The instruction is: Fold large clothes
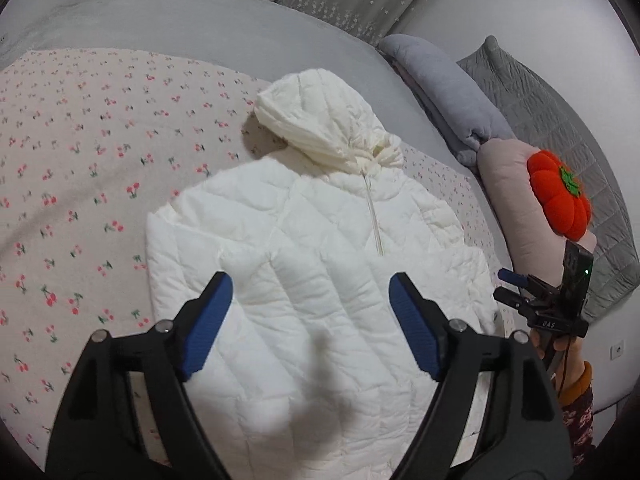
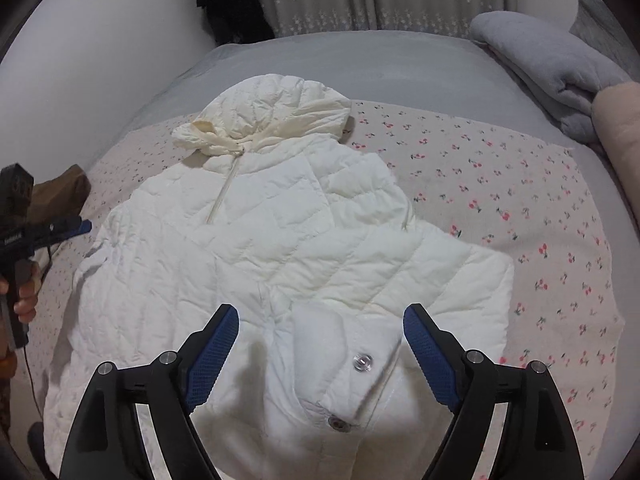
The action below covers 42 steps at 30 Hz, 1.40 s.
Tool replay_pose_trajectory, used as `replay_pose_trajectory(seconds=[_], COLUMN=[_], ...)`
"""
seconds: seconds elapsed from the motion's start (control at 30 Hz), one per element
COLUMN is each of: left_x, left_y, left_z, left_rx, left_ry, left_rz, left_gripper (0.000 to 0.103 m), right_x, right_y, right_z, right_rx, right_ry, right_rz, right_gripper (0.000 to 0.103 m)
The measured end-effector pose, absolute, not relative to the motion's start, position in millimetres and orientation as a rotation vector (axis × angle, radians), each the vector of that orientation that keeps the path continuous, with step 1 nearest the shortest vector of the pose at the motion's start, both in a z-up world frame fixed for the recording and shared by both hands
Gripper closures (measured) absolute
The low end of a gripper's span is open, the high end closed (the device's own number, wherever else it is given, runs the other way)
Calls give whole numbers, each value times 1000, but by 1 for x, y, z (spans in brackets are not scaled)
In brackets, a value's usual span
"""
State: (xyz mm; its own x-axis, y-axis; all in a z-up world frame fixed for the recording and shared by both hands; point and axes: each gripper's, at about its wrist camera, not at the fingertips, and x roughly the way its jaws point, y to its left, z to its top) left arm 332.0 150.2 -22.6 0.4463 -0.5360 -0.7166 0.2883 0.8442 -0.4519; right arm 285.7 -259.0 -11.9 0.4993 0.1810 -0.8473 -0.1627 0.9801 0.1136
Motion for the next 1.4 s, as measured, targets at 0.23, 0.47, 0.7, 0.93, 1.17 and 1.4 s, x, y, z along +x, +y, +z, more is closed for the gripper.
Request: replay_pose_trajectory(seconds=[0.23,0.47,0.7,0.93,1.17,1.4], left_x=[392,484,543,553,463,358], left_y=[136,97,65,50,38,26], left_z=[18,-2,-40,-62,-6,6], left_rx=[-124,-28,-22,17,244,562], left_ry=[909,928,941,932,580,396], left_rz=[-429,-395,-409,-451,-644,-833], left_gripper=[21,21,21,100,100,100], right_x=[321,383,400,397,380,372], right_y=[-268,-286,-301,-317,-333,-339], right_z=[35,30,4,-12,6,23], right_rx=[-22,83,163,180,206,259], right_ry=[984,979,994,1022,967,901], right_rz=[246,233,272,257,261,292], right_gripper=[13,13,13,13,13,13])
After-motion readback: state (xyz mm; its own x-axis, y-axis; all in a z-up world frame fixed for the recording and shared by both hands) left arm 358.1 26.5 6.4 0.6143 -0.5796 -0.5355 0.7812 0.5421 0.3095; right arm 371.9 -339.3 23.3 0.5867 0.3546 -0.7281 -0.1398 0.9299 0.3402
